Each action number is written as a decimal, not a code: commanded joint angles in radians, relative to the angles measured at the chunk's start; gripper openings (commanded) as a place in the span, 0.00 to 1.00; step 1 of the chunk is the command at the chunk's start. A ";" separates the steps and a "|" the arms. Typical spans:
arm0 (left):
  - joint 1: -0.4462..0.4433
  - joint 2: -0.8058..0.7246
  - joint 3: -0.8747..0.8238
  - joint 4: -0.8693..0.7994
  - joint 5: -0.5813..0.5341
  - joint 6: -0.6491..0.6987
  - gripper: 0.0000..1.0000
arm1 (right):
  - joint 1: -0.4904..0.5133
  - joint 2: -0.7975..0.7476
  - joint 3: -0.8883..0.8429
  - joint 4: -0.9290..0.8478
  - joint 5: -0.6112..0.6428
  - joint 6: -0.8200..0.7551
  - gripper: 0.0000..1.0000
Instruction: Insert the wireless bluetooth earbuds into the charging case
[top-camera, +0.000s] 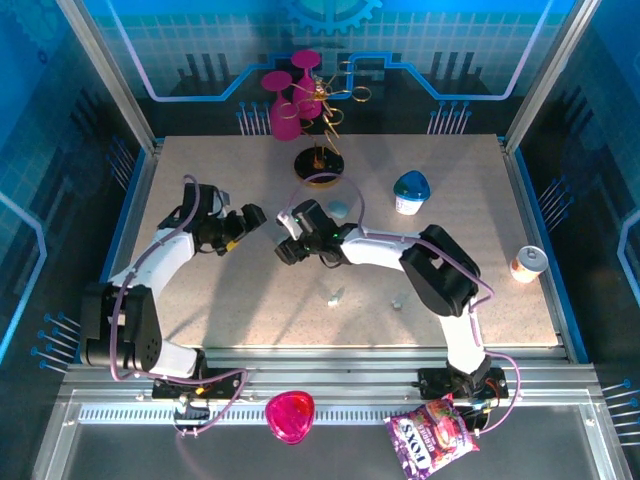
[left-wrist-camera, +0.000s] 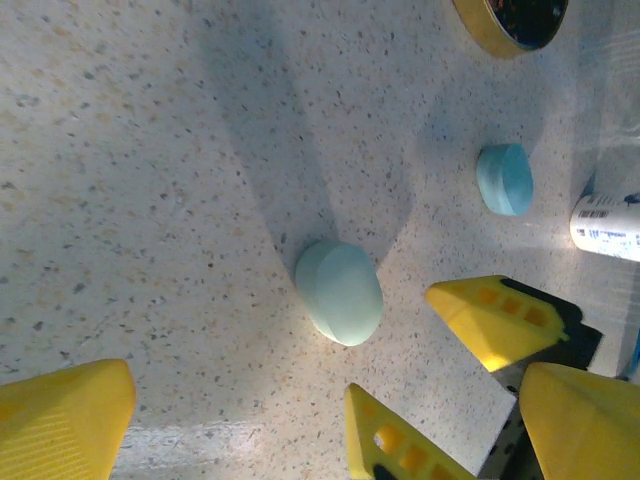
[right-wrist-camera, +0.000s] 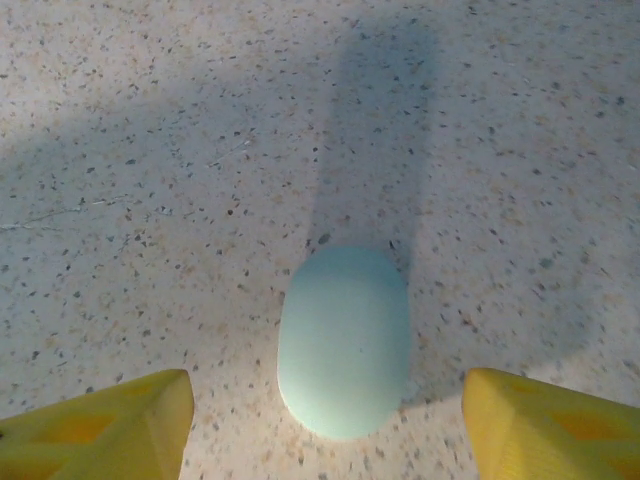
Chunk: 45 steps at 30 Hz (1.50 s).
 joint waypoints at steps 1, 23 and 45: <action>0.026 -0.035 -0.022 -0.028 0.016 0.018 0.99 | -0.002 0.052 0.064 -0.031 -0.023 -0.027 0.69; 0.044 -0.034 -0.034 -0.007 0.046 0.018 0.99 | -0.001 0.126 0.077 -0.067 0.009 -0.035 0.55; 0.042 -0.074 -0.051 0.023 0.021 0.049 0.99 | -0.003 0.064 0.010 -0.056 0.031 -0.054 0.35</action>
